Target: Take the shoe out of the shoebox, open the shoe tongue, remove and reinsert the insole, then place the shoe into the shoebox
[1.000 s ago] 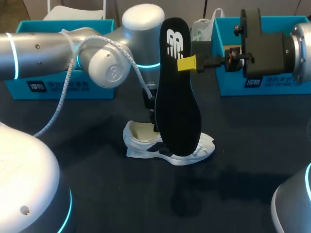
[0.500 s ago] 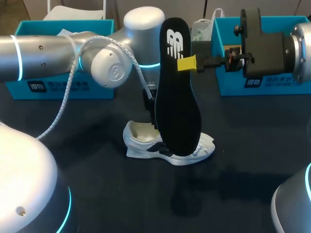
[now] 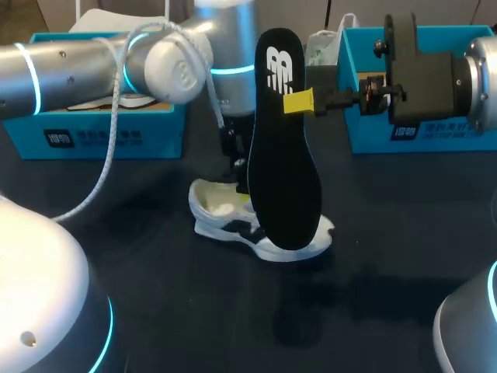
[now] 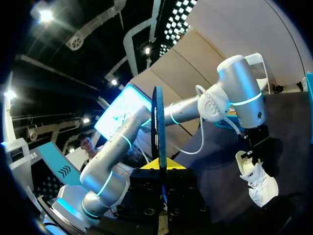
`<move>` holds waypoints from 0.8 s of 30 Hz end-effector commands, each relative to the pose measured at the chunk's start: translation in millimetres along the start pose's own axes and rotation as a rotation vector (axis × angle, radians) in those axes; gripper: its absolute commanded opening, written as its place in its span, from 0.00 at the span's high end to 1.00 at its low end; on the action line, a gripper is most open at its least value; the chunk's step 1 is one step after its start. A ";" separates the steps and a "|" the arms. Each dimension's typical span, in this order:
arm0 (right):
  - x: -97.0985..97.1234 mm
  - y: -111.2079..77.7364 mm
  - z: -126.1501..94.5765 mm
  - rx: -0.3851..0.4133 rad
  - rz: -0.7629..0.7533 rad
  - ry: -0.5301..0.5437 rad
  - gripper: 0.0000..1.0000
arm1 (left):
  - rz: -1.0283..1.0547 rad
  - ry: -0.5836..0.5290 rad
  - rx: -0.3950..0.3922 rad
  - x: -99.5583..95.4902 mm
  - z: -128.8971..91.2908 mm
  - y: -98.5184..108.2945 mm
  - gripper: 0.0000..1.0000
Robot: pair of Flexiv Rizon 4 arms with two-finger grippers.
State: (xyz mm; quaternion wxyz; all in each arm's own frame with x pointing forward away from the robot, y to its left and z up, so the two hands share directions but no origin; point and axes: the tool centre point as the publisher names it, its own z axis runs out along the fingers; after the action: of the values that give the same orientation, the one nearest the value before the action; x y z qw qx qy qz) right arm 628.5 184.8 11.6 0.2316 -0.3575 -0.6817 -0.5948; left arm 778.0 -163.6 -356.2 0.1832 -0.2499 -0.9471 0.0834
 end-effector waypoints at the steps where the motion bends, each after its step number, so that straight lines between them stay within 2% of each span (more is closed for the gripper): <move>1: 0.2 0.2 3.1 0.000 0.002 -0.003 1.00 | 0.255 0.133 -0.146 -1.7 -16.3 -8.4 1.00; 4: 0.2 0.2 3.1 0.000 0.002 -0.003 1.00 | 0.494 0.182 -0.261 -1.5 -17.4 -10.4 1.00; 8: 0.2 0.2 3.1 0.000 0.002 -0.003 1.00 | 0.723 0.172 -0.335 -5.3 -19.5 -14.4 1.00; 14: 0.2 0.2 3.1 0.000 0.002 -0.003 1.00 | 0.878 0.152 -0.372 -17.4 -29.1 -23.9 1.00; 18: 0.2 0.2 3.1 0.000 0.002 -0.003 1.00 | 1.019 0.159 -0.365 -31.2 -33.9 -32.0 1.00; 24: 0.2 0.2 3.1 0.000 0.002 -0.003 1.00 | 1.128 0.154 -0.400 -44.9 -29.9 -48.1 1.00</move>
State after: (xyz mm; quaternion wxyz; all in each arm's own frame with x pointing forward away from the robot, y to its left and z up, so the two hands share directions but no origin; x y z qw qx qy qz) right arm 628.5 184.8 11.6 0.2316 -0.3575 -0.6817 -0.5949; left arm 804.7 -216.8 -329.2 0.1377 -0.6134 -0.7776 0.0081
